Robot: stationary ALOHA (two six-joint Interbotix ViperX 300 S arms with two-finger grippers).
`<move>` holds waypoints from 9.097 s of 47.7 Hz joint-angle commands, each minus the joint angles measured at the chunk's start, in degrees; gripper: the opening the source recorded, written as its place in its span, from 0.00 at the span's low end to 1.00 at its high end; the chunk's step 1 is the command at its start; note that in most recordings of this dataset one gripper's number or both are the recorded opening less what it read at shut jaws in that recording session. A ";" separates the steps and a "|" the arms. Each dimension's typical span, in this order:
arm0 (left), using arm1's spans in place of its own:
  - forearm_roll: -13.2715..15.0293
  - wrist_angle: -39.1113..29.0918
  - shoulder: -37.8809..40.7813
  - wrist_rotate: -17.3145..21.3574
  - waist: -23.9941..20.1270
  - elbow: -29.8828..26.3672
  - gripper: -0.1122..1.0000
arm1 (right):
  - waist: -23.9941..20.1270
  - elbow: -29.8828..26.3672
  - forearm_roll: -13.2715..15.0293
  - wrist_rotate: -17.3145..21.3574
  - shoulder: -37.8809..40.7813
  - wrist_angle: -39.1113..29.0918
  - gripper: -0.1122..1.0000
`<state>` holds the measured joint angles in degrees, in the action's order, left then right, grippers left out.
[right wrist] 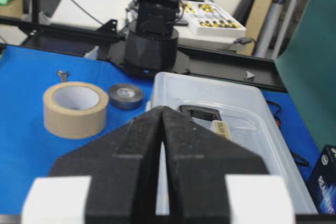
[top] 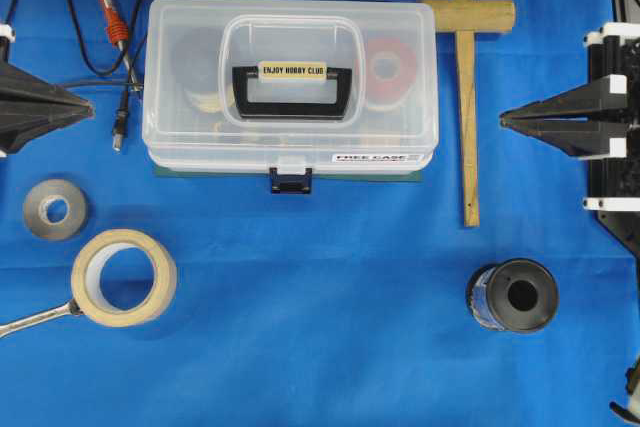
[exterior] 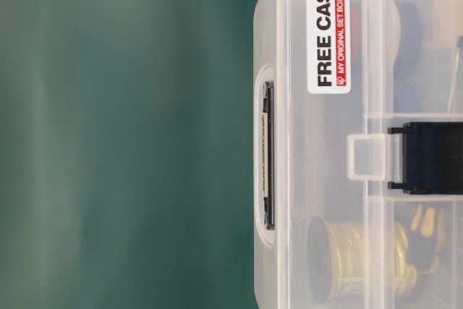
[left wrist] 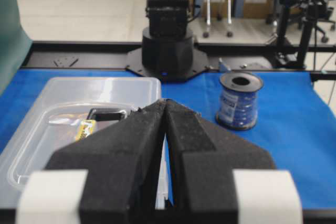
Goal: Open the tool box with both arms.
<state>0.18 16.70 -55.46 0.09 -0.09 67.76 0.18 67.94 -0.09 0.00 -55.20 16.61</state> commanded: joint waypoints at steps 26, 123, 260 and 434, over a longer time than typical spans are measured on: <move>1.93 -15.91 1.23 1.67 -6.59 0.62 0.19 | 8.53 -2.02 -2.02 3.16 4.22 -16.44 0.12; 1.85 -2.11 20.21 2.29 -12.92 1.14 0.91 | 15.64 -9.76 -1.58 3.34 25.93 -15.56 0.86; 1.85 9.05 28.92 10.63 -40.34 -6.94 0.91 | 41.92 -20.04 -0.26 2.81 31.20 -12.83 0.86; 2.29 -16.08 -5.45 6.86 -3.43 12.30 0.91 | 6.42 7.38 -3.52 5.54 1.93 -20.04 0.85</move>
<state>2.29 0.09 -61.17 6.94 -3.60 80.68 6.77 76.20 -3.69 5.45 -53.44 -4.04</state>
